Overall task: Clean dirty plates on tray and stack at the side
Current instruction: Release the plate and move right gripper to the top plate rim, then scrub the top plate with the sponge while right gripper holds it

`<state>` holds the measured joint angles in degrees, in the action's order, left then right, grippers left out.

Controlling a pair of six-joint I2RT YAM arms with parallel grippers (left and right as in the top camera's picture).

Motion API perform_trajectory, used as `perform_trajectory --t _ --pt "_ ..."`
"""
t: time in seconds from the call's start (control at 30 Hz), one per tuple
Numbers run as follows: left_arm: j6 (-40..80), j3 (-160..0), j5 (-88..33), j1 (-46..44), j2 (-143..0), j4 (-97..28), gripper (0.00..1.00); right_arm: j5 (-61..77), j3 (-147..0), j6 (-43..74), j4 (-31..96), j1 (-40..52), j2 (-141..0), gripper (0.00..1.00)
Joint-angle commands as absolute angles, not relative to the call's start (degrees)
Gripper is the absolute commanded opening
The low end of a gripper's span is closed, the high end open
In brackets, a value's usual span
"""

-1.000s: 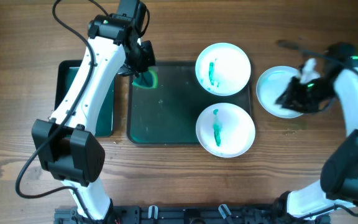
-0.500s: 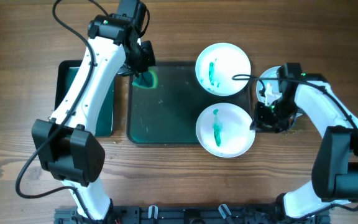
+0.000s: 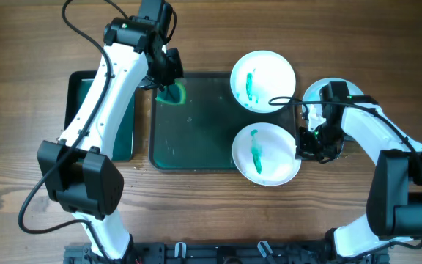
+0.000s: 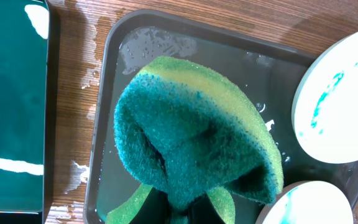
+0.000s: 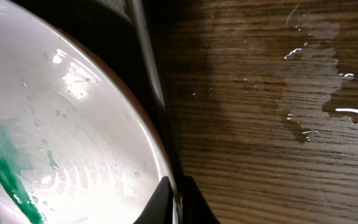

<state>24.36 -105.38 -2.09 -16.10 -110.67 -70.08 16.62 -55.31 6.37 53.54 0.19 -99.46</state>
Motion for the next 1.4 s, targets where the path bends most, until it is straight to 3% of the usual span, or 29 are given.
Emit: perform_trajectory --t 0.0,0.3,0.6,0.8,1.1,1.37 --pt "24.88 -106.08 -2.76 -16.40 -110.43 -69.93 0.04 16.73 -56.01 6.59 55.48 0.54 -98.94 0.04" --pt "24.91 -106.08 -2.76 -16.40 -110.43 -69.89 0.04 21.96 -61.04 9.41 58.83 3.92 -91.31 0.04" --pt "24.91 -106.08 -2.79 -16.40 -110.43 -69.43 0.04 13.85 -61.52 33.78 39.16 21.23 -92.14 0.04" --pt "24.88 -106.08 -2.76 -16.40 -110.43 -69.43 0.04 10.33 -61.54 40.75 27.88 27.03 -99.09 0.04" --pt "24.88 -104.53 -4.47 -17.23 -110.59 -68.90 0.04 17.17 -66.48 38.92 24.16 27.53 -110.61 0.04" --pt "24.86 -93.82 -4.49 -18.92 -110.59 -62.17 0.04 20.45 -70.15 37.19 25.98 27.31 -115.70 0.04"
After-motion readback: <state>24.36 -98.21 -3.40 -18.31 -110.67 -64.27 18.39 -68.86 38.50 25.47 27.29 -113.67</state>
